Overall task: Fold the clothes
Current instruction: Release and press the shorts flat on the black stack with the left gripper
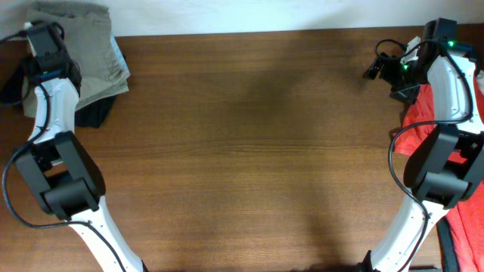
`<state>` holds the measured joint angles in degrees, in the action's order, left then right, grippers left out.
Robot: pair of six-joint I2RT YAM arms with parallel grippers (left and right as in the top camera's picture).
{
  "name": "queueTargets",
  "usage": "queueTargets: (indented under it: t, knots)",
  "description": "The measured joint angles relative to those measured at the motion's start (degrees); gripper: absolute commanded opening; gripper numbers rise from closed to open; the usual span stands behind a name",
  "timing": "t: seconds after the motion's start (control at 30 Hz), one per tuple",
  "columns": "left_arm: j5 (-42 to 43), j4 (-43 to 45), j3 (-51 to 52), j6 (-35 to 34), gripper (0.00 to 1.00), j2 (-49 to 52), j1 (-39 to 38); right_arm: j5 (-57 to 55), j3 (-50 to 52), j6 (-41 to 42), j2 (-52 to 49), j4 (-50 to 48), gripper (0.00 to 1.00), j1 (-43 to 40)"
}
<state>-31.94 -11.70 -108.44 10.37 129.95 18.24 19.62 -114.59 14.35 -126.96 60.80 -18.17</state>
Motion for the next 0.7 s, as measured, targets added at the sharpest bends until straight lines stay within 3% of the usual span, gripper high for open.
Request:
queueTargets:
  t: [0.2,0.27,0.33,0.4,0.47,0.7]
  knots:
    - [-4.5,1.7,-0.2,-0.4,0.81,2.6,0.8,0.0,0.0,0.0,0.0,0.0,0.99,0.0]
    - [-7.0,2.2,-1.3,-0.3,0.80,2.5,0.5,0.0,0.0,0.0,0.0,0.0,0.99,0.0]
    - [-8.1,2.2,-1.7,-0.3,0.52,2.1,-0.1,0.0,0.0,0.0,0.0,0.0,0.99,0.0]
    - [-7.8,1.8,-1.8,-0.4,0.18,1.7,-0.7,0.0,0.0,0.0,0.0,0.0,0.99,0.0]
    - [-4.5,-1.1,-2.0,-0.4,0.01,1.4,-1.2,0.0,0.0,0.0,0.0,0.0,0.99,0.0]
    - [9.2,-7.2,-2.1,-4.5,0.01,1.3,-1.4,0.0,0.0,0.0,0.0,0.0,0.99,0.0]
